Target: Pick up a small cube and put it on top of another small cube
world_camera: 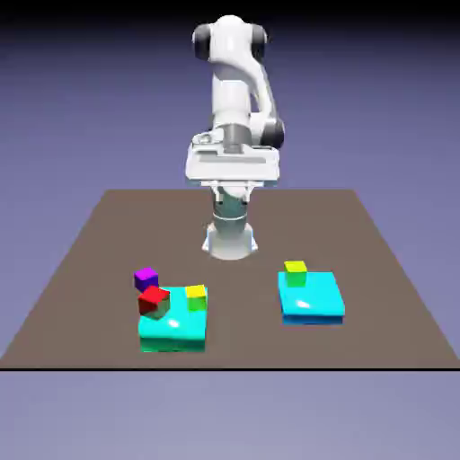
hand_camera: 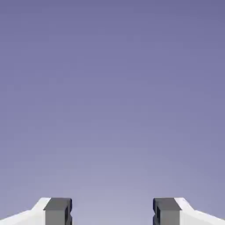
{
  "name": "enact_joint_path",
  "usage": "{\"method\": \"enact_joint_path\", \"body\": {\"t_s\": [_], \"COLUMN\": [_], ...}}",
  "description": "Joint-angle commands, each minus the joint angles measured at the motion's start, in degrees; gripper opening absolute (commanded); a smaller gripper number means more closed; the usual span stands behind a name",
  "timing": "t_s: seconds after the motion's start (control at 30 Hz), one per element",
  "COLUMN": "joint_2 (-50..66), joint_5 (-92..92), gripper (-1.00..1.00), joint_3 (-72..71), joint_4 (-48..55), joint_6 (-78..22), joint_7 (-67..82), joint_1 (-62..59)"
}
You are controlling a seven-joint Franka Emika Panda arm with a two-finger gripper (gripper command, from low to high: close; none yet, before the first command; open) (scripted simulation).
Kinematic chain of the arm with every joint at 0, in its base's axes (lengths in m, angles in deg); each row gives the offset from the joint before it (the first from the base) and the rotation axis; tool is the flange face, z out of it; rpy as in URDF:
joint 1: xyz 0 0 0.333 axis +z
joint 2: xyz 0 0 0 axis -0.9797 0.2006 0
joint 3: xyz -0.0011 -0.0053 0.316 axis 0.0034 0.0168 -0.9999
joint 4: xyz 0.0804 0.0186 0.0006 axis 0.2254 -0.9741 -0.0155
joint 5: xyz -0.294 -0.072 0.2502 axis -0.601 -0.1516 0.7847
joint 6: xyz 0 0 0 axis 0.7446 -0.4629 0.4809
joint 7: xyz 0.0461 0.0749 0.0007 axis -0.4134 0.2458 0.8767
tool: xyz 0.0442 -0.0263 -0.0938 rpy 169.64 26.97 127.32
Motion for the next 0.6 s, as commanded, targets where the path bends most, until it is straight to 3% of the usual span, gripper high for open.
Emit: {"method": "enact_joint_path", "body": {"t_s": [0.0, 0.57], "joint_2": [1.13, 22.2], "joint_5": [-0.49, -15.36], "gripper": [0.0, 0.0], "joint_3": [2.08, 37.38], "joint_4": [0.36, 1.97], "joint_6": [-1.3, -15.72], "joint_7": [0.82, 17.52], "joint_1": [1.63, 23.24]}}
